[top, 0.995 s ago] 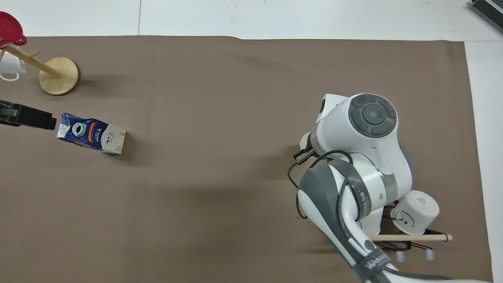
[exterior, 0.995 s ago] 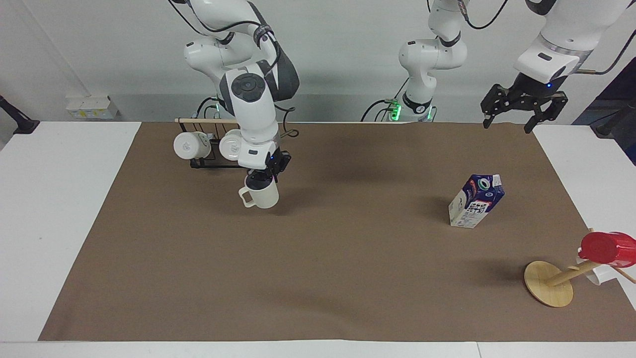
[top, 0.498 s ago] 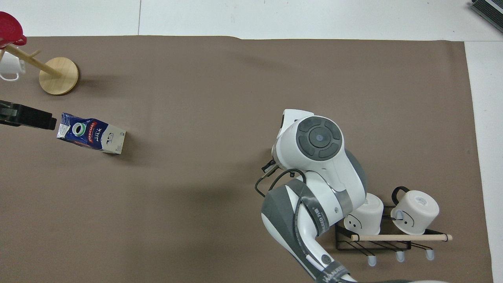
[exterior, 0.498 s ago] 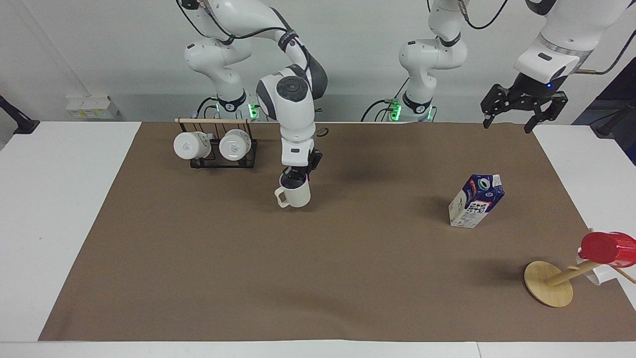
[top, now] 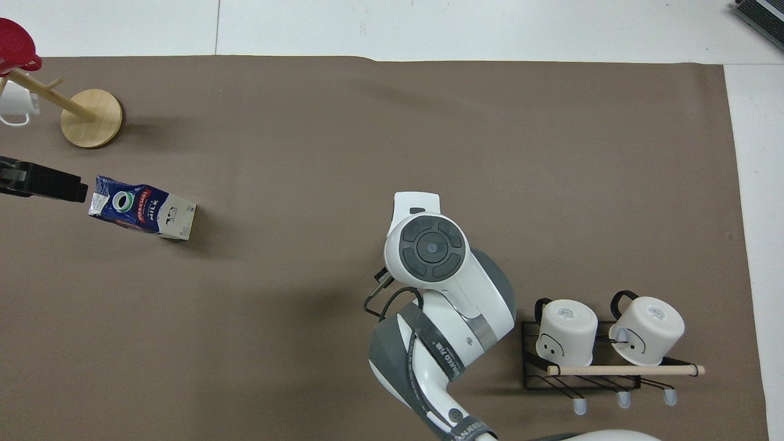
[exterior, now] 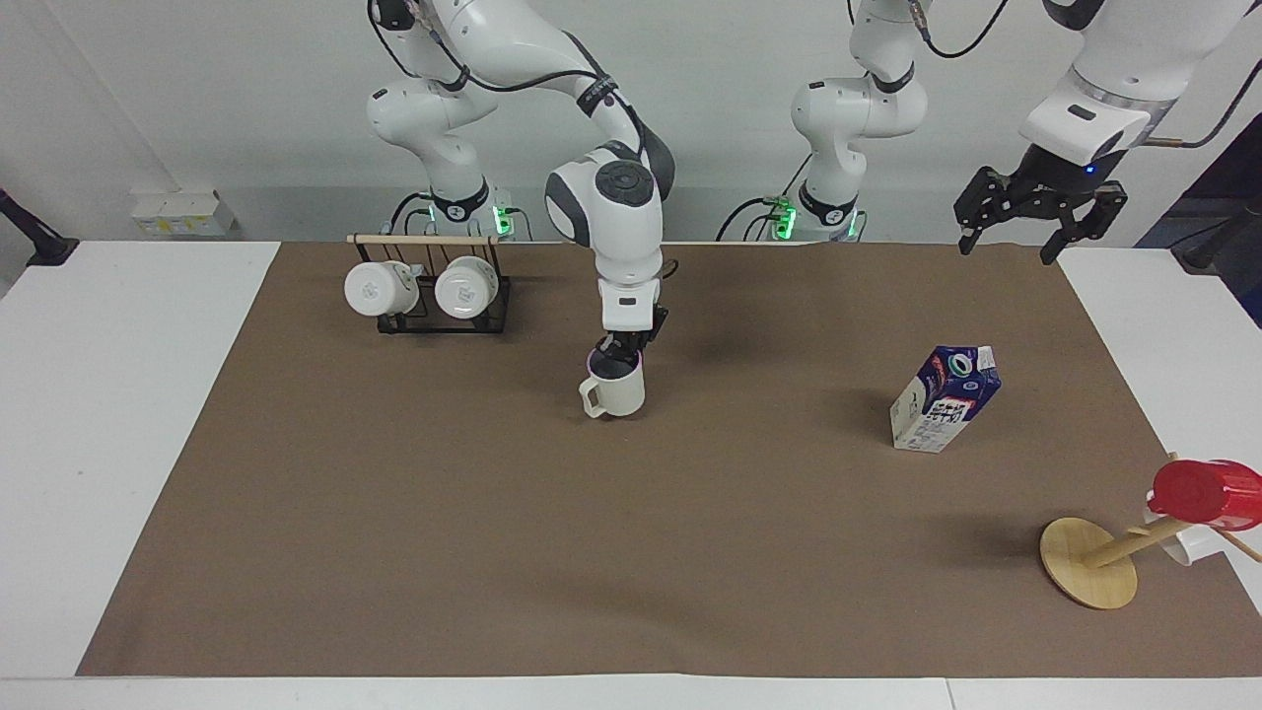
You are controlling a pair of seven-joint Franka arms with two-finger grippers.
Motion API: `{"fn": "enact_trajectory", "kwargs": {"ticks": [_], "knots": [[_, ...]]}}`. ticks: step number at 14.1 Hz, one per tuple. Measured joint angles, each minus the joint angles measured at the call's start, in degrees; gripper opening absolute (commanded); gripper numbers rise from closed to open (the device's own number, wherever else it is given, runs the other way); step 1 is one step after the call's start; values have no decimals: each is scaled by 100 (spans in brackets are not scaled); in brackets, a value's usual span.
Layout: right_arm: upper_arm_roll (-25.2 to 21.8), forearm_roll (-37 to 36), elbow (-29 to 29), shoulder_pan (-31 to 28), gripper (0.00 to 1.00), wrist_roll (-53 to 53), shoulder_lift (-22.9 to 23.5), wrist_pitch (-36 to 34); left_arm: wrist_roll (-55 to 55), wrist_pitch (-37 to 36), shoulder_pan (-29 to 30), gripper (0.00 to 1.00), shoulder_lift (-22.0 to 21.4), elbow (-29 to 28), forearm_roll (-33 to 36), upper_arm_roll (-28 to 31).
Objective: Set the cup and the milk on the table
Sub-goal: 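Lift the white mug with the right gripper and carry it toward the table center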
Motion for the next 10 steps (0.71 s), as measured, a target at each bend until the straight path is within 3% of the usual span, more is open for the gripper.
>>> {"fn": "enact_trajectory", "kwargs": {"ticks": [10], "knots": [[-11, -343, 8, 181, 0, 195, 140, 85, 2, 147, 0, 100, 0, 0, 0, 2]]}}
